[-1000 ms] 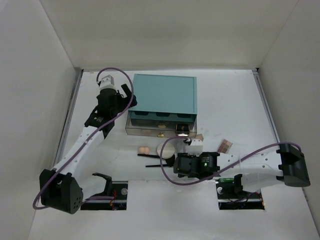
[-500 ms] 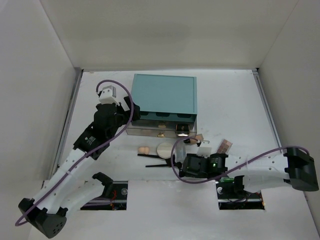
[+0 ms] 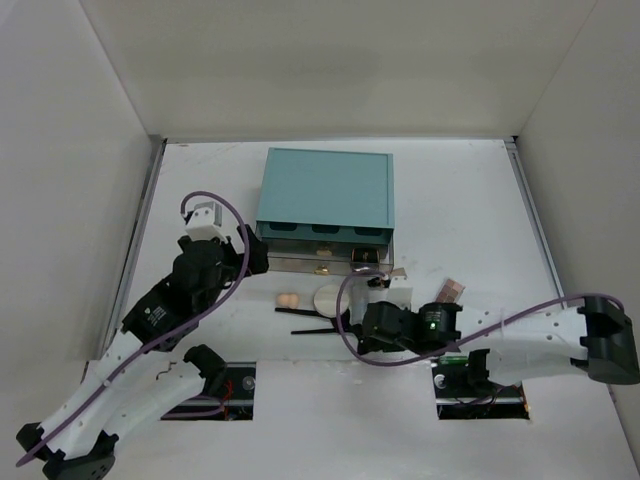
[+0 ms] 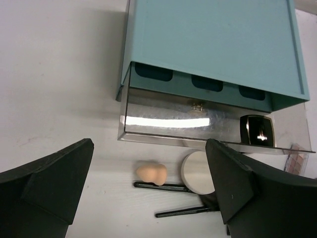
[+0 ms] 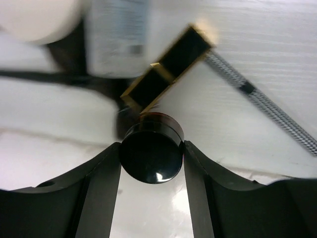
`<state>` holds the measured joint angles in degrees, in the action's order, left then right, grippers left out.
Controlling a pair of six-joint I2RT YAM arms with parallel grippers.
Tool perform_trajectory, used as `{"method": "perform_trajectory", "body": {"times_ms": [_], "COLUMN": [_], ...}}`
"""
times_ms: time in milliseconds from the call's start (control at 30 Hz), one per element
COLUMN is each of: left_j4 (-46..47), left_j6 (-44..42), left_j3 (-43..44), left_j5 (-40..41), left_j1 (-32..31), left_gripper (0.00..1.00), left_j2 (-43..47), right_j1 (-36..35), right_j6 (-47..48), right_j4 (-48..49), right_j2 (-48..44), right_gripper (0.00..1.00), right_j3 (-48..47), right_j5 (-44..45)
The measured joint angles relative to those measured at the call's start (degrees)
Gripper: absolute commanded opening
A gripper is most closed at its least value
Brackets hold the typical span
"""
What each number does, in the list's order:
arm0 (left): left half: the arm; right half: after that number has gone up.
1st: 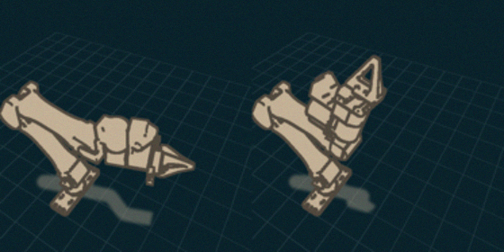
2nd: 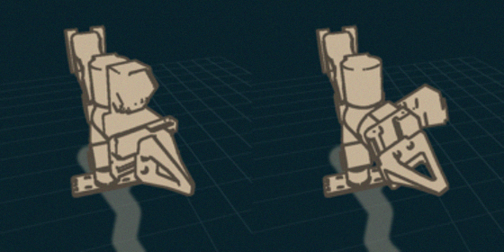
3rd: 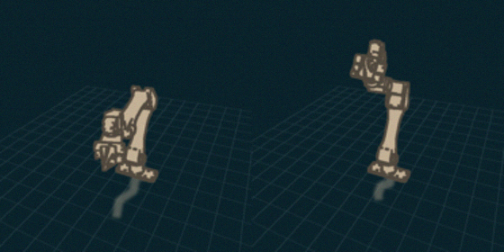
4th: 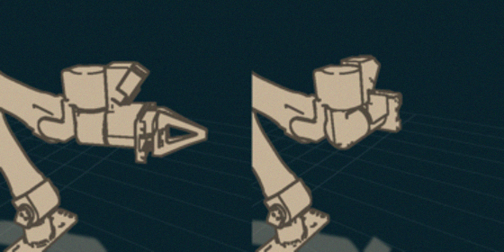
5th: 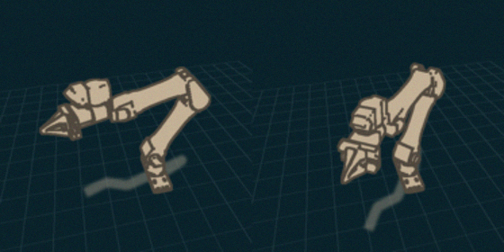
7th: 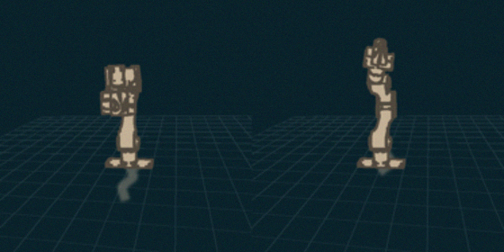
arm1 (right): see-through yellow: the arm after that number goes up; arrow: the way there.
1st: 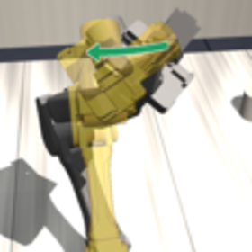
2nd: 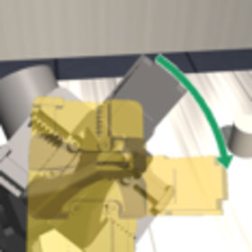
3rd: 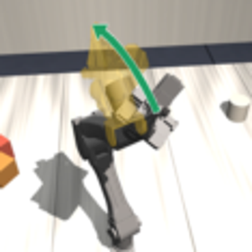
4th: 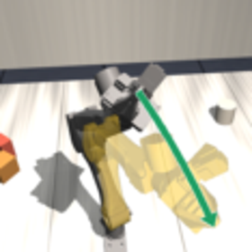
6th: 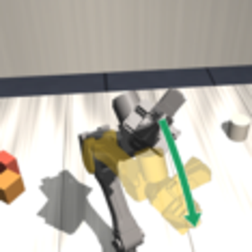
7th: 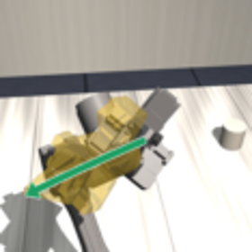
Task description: Organize the makeup
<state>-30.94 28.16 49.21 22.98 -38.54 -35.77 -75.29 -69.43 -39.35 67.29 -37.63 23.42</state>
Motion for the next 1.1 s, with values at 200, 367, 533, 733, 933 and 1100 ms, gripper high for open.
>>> {"method": "perform_trajectory", "body": {"times_ms": [200, 367, 533, 733, 933, 1100], "left_j4": [-0.83, -1.38, -1.73, -1.9, -1.01, 0.07], "left_j6": [0.42, 0.44, 0.46, 0.46, 0.46, 0.46], "left_j3": [-1.77, -3.21, -3.85, -3.87, -3.96, -4.0], "left_j5": [-0.68, -1.81, -2.67, -4.24, -4.57, -4.57], "left_j1": [-1.75, -3.76, -4.57, -8.48, -12.92, -16.39], "left_gripper": [1.0, 1.0, 1.0, 1.0, 1.0, 1.0], "left_j2": [0.42, 3.54, 6.88, 4.04, 0.24, -1.75], "right_j1": [-1.36, 8.63, 21.44, 26.53, 26.62, 26.62], "right_j6": [10.62, 22.05, 29.18, 31.52, 32.13, 32.17], "right_j4": [-0.59, 3.69, 8.13, 9.01, 10.01, 10.69], "right_j2": [-5.05, -6.21, -3.21, 4.42, 6.86, 8.55], "right_gripper": [0.27, 0.26, 0.26, 0.26, 0.41, 0.67], "right_j3": [-12.28, -21.88, -25.97, -26.1, -26.1, -26.1], "right_j5": [-0.37, 0.13, 0.15, -0.13, -1.38, -2.8]}}
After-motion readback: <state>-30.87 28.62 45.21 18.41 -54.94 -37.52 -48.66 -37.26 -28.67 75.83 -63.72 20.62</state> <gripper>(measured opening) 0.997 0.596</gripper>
